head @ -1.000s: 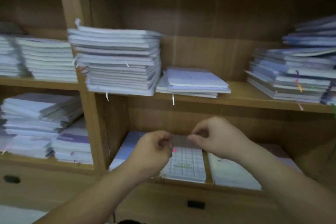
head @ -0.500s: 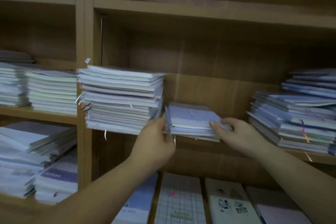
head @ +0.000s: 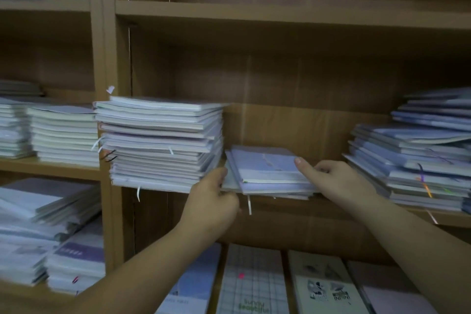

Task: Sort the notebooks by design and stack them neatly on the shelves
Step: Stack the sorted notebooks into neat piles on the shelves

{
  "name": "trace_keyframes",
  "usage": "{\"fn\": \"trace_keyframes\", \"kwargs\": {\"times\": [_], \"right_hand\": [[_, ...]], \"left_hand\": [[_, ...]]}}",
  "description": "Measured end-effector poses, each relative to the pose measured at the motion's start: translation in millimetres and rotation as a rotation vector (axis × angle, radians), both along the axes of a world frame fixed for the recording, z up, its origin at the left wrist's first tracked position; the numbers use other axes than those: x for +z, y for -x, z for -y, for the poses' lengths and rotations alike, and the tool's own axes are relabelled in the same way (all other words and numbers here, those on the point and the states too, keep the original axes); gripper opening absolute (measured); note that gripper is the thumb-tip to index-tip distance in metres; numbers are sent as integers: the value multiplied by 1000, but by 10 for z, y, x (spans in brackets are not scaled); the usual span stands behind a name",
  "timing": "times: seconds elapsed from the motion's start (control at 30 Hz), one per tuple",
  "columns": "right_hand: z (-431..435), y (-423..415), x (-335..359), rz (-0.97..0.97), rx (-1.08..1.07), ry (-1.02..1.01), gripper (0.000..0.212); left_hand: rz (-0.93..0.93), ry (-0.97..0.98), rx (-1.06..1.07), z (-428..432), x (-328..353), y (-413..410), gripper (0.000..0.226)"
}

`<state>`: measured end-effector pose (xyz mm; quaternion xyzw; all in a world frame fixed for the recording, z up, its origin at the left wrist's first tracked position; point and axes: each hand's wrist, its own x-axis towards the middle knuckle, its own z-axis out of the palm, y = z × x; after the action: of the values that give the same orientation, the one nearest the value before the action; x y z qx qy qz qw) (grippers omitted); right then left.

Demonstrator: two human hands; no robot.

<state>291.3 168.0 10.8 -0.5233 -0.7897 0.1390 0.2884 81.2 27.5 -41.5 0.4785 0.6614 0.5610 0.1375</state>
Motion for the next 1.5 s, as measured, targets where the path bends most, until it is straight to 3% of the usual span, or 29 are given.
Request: {"fn": "trace_keyframes", "kwargs": {"times": [0.1, 0.27, 0.37, 0.5, 0.6, 0.67, 0.73, 0.8, 0.9, 1.07, 1.13, 1.23, 1.33, 1.5], "right_hand": [[10, 43, 43, 16, -70, 42, 67], [4, 82, 67, -76, -70, 131, 63], [111, 103, 90, -205, -22, 182, 69], [302, -3, 197, -207, -11, 216, 83], [476, -240, 231, -198, 44, 254, 68], [566, -426, 142, -219, 100, 298, 74], [604, -530, 26, -259, 158, 325, 81], [576, -541, -68, -330, 238, 370, 80], [563, -530, -86, -384, 324, 405, 70], [667, -702, -151, -400, 413, 490, 85], [784, -772, -271, -460, 490, 494, 73], [942, -834, -549, -594, 401, 342, 50], [1049, -858, -966, -551, 296, 173, 50], [1203, -741, -1605, -440, 199, 104, 51]], "left_hand": [[143, -22, -68, 19, 40, -6, 49], [79, -109, 78, -23, 32, 53, 38], [209, -133, 149, -61, 104, -85, 55], [376, -105, 115, -43, 245, -240, 68], [544, -65, -22, 142, 210, -276, 83], [705, -33, -219, 252, 145, -276, 66], [761, -36, -314, 262, 102, -260, 33], [737, -52, -247, 206, 96, -239, 20], [724, -45, -230, 173, 143, -247, 32], [569, -48, -351, 419, 105, -327, 38], [519, -59, -412, 556, -47, -349, 45], [370, -21, -408, 687, -359, -395, 49], [171, 11, -348, 716, -720, -474, 47], [-35, 93, -144, 665, -1284, -461, 37]]}}
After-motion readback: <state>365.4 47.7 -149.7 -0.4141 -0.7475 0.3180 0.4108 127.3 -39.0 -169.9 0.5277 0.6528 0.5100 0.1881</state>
